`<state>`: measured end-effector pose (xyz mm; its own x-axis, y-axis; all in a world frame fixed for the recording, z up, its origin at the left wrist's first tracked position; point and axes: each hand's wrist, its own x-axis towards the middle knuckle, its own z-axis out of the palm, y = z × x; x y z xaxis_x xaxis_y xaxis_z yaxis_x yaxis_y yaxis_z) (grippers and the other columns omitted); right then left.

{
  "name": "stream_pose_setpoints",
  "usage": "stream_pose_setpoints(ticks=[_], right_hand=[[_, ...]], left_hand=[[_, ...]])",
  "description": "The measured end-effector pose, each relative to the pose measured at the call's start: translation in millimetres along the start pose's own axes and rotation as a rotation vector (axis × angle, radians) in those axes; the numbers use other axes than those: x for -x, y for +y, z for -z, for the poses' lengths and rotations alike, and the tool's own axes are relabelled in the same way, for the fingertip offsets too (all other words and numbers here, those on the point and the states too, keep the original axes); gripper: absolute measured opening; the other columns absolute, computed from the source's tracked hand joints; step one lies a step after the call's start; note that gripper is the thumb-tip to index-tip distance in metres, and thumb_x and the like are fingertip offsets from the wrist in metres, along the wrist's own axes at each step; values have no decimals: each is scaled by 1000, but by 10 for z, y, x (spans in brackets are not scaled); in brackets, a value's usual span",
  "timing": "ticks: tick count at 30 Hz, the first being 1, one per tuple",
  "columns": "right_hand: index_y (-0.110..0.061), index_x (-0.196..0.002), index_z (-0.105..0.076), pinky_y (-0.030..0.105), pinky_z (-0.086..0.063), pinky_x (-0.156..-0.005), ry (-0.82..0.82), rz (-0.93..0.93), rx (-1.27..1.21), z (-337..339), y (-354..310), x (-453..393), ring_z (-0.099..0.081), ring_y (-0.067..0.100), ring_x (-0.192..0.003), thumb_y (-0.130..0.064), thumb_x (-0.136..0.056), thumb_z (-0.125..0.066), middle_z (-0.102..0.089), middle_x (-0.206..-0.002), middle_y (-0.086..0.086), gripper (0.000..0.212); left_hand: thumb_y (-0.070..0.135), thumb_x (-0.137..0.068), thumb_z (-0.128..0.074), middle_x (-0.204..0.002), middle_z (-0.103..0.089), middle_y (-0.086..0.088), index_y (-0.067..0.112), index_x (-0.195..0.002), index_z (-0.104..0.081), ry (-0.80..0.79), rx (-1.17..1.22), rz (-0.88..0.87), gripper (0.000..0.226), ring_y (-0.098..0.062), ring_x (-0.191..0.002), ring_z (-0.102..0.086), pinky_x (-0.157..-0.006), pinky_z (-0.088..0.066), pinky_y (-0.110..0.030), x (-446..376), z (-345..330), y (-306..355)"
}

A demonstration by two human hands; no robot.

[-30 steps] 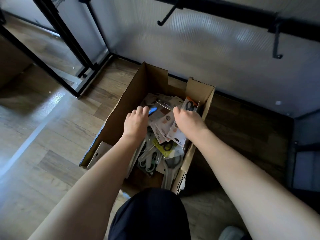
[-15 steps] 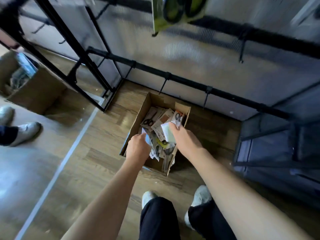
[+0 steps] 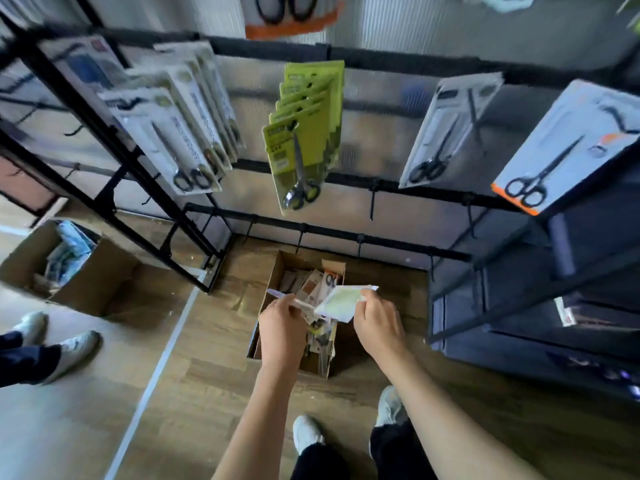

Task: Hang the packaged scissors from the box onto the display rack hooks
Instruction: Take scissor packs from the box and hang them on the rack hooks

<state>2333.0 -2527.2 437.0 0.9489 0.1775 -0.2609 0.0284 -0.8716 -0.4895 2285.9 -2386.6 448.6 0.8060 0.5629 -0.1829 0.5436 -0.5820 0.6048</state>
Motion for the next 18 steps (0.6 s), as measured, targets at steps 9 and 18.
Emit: stream_pose_setpoints(ticks=[9, 18], right_hand=[[1, -119, -60, 30, -51, -72, 459, -38, -126, 673, 361, 238, -66, 32, -98, -3, -91, -56, -69, -104, 18, 29], [-18, -83, -72, 30, -36, -49, 773, -7, 6, 1579, 709, 342, -51, 33, -64, -11, -79, -74, -57, -61, 7, 8]], left_hand=[[11, -93, -55, -110, -35, -4, 12, -102, -69, 11, 239, 2, 17, -13, -90, -37, -73, -26, -12, 205, 94, 750], [5, -90, -57, -129, -40, -14, 7, -104, -69, -79, 208, -315, 19, -28, -116, -44, -91, -34, -19, 311, 126, 1598]])
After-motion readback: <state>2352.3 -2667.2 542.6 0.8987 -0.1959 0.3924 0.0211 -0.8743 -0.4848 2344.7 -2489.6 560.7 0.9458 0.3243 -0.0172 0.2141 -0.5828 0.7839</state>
